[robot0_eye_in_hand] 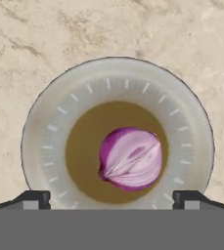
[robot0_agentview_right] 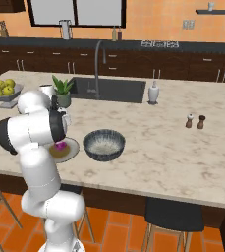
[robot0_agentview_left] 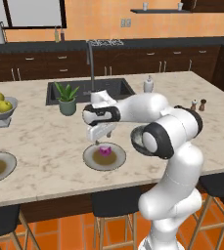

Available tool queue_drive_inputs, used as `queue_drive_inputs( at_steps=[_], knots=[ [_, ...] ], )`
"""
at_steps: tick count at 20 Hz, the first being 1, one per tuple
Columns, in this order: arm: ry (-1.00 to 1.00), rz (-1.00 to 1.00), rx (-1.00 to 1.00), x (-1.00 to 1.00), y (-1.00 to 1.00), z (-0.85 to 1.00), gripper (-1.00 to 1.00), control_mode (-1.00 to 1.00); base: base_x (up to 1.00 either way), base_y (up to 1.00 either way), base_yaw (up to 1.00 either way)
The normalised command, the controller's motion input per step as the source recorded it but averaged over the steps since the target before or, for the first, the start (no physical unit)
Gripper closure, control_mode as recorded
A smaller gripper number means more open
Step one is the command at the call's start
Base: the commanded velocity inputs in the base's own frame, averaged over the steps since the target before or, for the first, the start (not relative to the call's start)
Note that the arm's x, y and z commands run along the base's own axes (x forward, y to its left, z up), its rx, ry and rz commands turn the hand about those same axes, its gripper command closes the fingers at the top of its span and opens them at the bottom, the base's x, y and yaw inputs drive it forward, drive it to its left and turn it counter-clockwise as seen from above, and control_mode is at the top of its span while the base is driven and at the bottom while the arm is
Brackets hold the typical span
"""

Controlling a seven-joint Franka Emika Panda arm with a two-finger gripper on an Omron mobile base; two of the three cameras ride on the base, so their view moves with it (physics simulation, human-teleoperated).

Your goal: Pick the chicken drumstick and onion from their plates and place them in the bowl. Then put the bowl in the fridge.

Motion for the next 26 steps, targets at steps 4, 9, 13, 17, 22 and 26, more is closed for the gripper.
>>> queue_drive_inputs(
  at_steps=[4, 9, 13, 17, 22, 26],
  knots=[
    [0.0, 0.06, -0.01, 0.19, -0.04, -0.41, -1.0, -1.0, 0.0, 0.0, 0.0],
    [0.1, 0.02, 0.0, -0.02, -0.03, -0.48, -1.0, -1.0, 0.0, 0.0, 0.0],
    [0.07, 0.11, 0.0, 0.01, -0.03, -0.33, -1.0, -1.0, 0.0, 0.0, 0.0],
    [0.02, 0.15, 0.0, 0.0, -0.12, -0.31, -1.0, -1.0, 0.0, 0.0, 0.0],
    [0.0, 0.13, 0.0, 0.0, -0.06, -0.25, -1.0, -1.0, 0.0, 0.0, 0.0],
    [0.0, 0.08, 0.0, 0.0, 0.0, -0.2, 1.0, -1.0, 0.0, 0.0, 0.0]
  ],
)
